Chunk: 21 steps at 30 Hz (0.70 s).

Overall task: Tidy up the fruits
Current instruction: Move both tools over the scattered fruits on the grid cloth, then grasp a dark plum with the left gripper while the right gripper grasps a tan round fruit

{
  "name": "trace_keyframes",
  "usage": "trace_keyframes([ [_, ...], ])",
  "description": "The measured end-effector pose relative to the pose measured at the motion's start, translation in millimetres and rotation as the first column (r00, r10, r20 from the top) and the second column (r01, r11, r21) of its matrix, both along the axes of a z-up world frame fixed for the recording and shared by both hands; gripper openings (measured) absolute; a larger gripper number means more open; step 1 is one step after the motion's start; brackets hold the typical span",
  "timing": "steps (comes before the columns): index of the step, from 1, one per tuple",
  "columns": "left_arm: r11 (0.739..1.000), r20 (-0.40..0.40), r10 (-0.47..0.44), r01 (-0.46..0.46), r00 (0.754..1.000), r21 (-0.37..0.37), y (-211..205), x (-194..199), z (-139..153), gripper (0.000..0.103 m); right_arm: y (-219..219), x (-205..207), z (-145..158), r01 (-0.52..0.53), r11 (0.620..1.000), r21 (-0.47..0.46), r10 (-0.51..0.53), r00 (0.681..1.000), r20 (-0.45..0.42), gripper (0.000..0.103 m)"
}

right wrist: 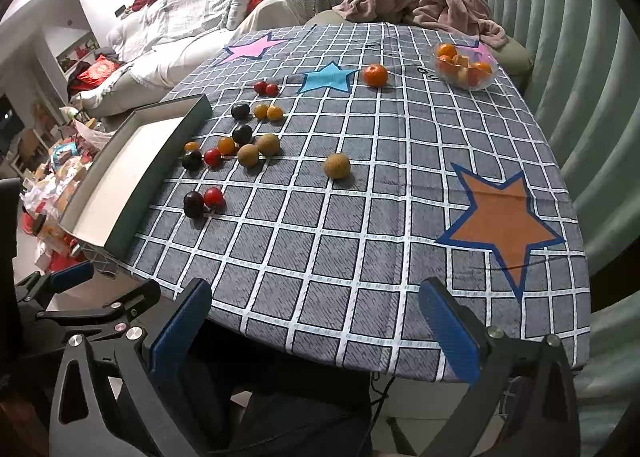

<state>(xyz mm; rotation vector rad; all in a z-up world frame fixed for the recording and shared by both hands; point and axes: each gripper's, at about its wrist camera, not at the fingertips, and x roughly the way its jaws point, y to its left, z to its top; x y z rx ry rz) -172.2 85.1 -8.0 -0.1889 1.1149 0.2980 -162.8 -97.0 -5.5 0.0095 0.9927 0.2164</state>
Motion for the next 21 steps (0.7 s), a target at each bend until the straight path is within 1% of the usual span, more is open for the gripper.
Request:
trace_keyframes([
  [16,1.0,-0.04,0.018,-0.018,0.999,0.003,2.4,3.8,-10.9,0.103,-9.4,9.2,-14.9,0.013,0.999,0.037,-0.012,0.999,-0.033,0.103],
  [21,0.999,-0.048,0.032,-0.032,0.998,0.005,7.2,8.9,-16.6,0.103,-14.2,14.3,-21.4,0.021,0.999,0.034,-0.02,0.999,-0.047,0.103],
])
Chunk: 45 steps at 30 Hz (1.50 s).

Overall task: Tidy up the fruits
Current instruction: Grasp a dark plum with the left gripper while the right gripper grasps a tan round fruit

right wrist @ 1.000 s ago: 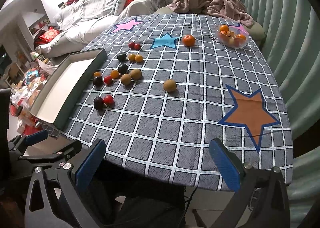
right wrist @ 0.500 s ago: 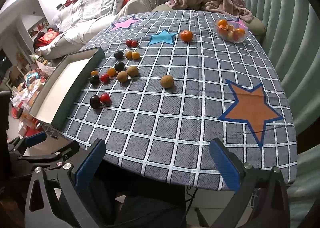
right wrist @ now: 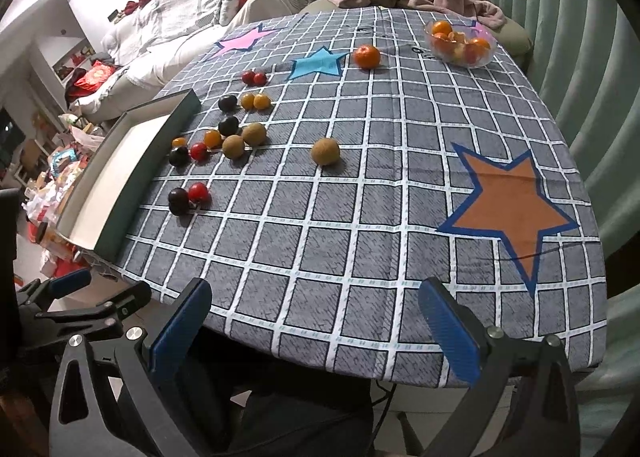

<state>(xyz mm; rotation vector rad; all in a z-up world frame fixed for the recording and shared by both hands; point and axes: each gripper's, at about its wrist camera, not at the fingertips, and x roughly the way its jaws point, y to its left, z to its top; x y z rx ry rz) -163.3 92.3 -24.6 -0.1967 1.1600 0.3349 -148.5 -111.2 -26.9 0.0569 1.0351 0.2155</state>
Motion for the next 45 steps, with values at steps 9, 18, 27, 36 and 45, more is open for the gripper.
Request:
trace_keyframes([
  [9,1.0,0.032,-0.028,0.028,0.999,0.003,3.0,25.8,-4.6,0.103,-6.2,22.0,-10.0,0.002,1.0,-0.018,-0.002,1.0,-0.022,0.103],
  [18,0.998,0.055,-0.067,0.068,0.996,-0.013,3.4,59.6,-21.1,0.103,-1.9,60.9,-19.2,-0.02,0.997,-0.072,0.02,1.0,-0.01,0.103],
  [27,0.997,0.075,-0.073,0.073,0.994,0.003,6.3,78.3,-33.7,0.103,13.0,96.6,-36.5,-0.069,0.99,-0.125,0.07,0.998,0.003,0.103],
  [36,0.996,0.101,-0.09,0.089,0.991,0.012,5.7,82.0,-35.3,0.103,30.8,118.5,-51.1,-0.106,0.982,-0.159,0.11,0.994,0.02,0.103],
  [45,0.991,0.128,-0.135,0.134,0.983,0.02,0.7,82.5,-26.8,0.065,39.2,122.1,-41.0,-0.15,0.979,-0.141,0.158,0.986,0.054,0.028],
])
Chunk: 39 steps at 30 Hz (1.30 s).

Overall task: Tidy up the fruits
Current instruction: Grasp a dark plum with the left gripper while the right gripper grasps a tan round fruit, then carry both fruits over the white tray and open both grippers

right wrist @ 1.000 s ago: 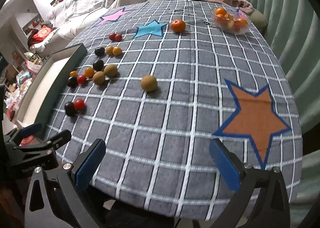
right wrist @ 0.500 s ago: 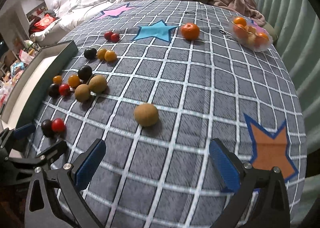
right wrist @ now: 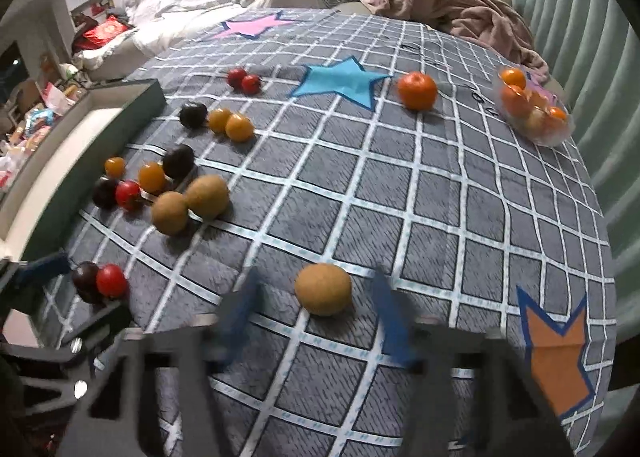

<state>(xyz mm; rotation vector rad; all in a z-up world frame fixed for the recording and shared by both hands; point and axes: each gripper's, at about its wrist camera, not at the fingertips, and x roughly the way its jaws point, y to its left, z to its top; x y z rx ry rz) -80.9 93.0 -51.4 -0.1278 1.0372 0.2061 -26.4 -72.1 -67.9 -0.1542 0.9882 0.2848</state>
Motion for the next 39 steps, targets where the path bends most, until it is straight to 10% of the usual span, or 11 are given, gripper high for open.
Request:
trace_keyframes([
  [4,1.0,0.009,-0.019,0.019,1.0,-0.007,-1.5,-2.3,2.7,0.031,-9.1,-3.5,3.0,0.006,0.995,0.099,-0.004,1.0,-0.029,0.028],
  [21,0.996,0.073,0.002,0.004,0.997,-0.084,18.0,-27.2,41.1,0.031,-12.7,-33.4,38.6,-0.011,0.982,0.188,0.016,1.0,-0.027,0.028],
  [39,0.98,0.074,0.196,-0.193,0.978,-0.035,135.0,-67.3,46.6,0.031,134.8,-44.2,64.3,-0.255,0.948,0.192,0.263,0.965,-0.019,0.028],
])
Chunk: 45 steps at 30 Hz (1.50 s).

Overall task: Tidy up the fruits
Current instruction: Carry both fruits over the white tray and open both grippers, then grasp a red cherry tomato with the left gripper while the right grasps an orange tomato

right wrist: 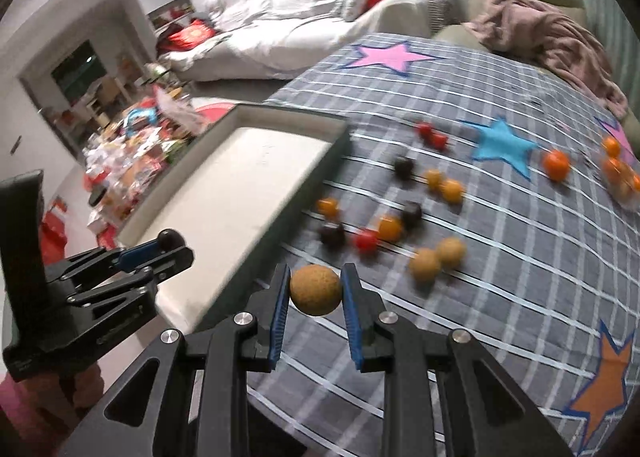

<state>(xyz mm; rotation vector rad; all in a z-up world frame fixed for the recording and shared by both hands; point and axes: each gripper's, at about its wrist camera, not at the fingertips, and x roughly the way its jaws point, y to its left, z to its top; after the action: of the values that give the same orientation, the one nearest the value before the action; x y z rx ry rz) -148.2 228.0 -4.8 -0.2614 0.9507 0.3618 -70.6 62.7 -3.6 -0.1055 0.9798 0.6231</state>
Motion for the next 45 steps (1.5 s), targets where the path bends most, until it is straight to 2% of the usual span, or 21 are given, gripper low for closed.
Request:
trace_keyframes([
  [5,0.998,-0.029,0.061,-0.061,0.998,0.012,34.3,1.0,-10.2,0.031,43.8,-1.1,-7.3,-0.066,0.998,-0.01,0.066,0.998,-0.014,0.028],
  [11,0.996,-0.053,0.083,-0.081,0.995,0.042,53.1,3.3,-24.2,0.031,79.2,3.4,-28.6,-0.103,0.994,-0.047,0.101,0.994,-0.051,0.028],
  [20,0.997,-0.085,0.072,-0.068,0.994,0.044,56.3,8.8,-40.3,0.031,103.0,2.5,-47.1,-0.156,0.98,-0.126,0.148,0.987,-0.07,0.028],
  [21,0.997,-0.086,0.069,-0.065,0.994,0.049,56.2,9.2,-40.4,0.031,103.9,1.8,-47.5,-0.16,0.978,-0.132,0.152,0.986,-0.067,0.032],
  [22,0.997,-0.086,0.067,-0.062,0.994,0.051,55.9,9.7,-40.4,0.031,104.2,0.2,-46.7,-0.164,0.978,-0.13,0.157,0.986,-0.065,0.04],
  [24,0.997,-0.085,0.063,-0.059,0.994,0.049,55.9,9.9,-40.5,0.035,104.2,-1.8,-43.2,-0.16,0.979,-0.13,0.154,0.987,-0.052,0.048],
  [25,0.997,-0.085,0.069,-0.064,0.994,0.051,57.1,9.5,-40.5,0.056,103.4,-2.5,-40.2,-0.154,0.979,-0.134,0.15,0.988,-0.037,0.051],
  [26,0.995,-0.082,0.086,-0.082,0.993,0.058,59.6,7.9,-40.7,0.075,102.5,-2.8,-37.5,-0.152,0.98,-0.131,0.149,0.988,-0.03,0.055],
  [28,0.993,-0.067,0.107,-0.103,0.992,0.064,62.8,3.8,-40.0,0.077,98.1,-3.0,-31.3,-0.141,0.983,-0.117,0.14,0.99,-0.019,0.079],
  [29,0.994,-0.07,0.1,-0.097,0.993,0.05,63.3,3.5,-40.2,0.077,94.7,-3.2,-27.7,-0.122,0.985,-0.124,0.123,0.992,0.0,0.082],
  [37,0.996,-0.066,0.058,-0.053,0.996,0.071,38.8,4.4,-28.4,0.077,47.8,-2.6,-15.0,-0.044,0.992,-0.121,0.049,0.998,0.035,0.083],
  [45,0.995,-0.036,-0.064,0.067,0.997,0.075,-20.3,11.5,-10.4,0.077,-35.0,4.7,-27.0,0.121,0.984,-0.13,-0.122,0.993,-0.001,0.083],
])
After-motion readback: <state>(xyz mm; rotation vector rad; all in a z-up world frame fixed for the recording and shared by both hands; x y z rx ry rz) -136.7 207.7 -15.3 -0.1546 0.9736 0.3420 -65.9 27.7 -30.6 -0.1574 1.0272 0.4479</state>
